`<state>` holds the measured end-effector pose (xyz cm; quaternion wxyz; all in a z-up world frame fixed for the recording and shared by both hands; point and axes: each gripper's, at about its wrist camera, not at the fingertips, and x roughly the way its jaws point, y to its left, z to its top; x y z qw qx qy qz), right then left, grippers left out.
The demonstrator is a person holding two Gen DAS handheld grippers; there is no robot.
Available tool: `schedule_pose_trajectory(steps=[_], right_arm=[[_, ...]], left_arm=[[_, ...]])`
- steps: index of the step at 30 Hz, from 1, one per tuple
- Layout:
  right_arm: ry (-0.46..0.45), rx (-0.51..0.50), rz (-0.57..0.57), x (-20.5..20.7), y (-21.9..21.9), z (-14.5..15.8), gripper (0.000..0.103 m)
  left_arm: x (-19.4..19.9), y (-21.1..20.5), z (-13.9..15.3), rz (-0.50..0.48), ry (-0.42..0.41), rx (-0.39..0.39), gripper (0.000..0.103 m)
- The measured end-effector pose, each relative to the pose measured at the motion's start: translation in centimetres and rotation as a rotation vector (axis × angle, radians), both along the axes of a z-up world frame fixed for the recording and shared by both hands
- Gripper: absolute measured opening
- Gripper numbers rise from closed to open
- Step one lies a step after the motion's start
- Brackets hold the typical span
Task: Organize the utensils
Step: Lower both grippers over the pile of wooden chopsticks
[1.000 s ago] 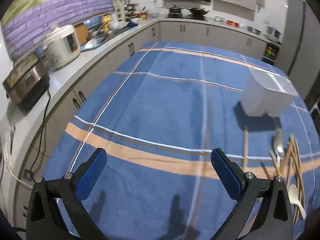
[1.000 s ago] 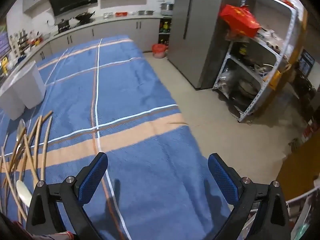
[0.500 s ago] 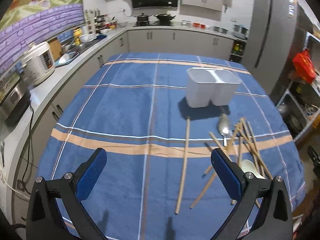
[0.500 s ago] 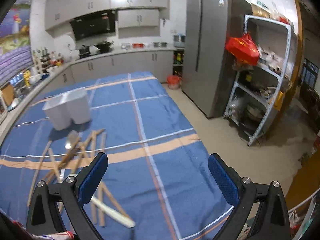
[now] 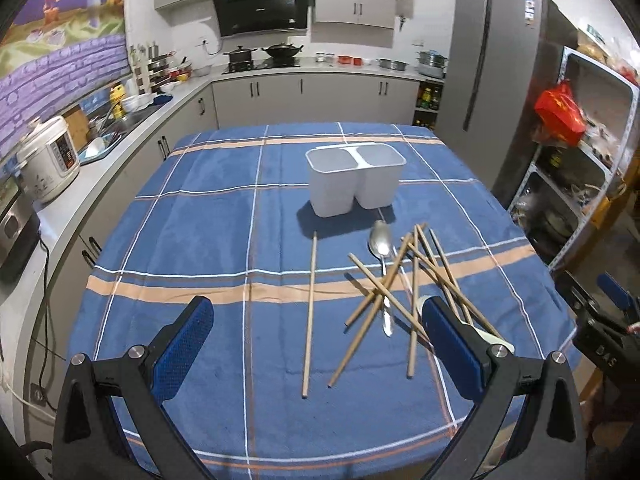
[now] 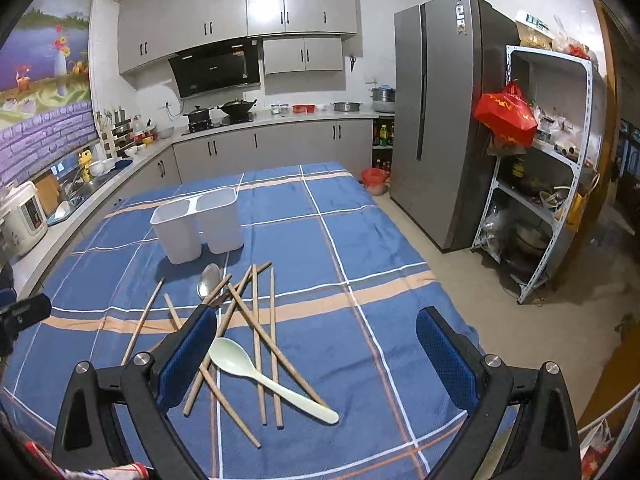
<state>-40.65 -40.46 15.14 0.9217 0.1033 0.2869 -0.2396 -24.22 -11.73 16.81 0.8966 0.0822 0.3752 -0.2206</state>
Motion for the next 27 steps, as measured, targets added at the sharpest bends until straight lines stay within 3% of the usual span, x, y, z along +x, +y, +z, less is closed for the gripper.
schedule_pose_trajectory(steps=[27], right_arm=[[-0.059, -0.003, 0.006, -1.8, 1.5, 0.7, 0.102]], left_arm=[[-3.1, 0.6, 0.3, -0.011, -0.040, 0.006, 0.103]])
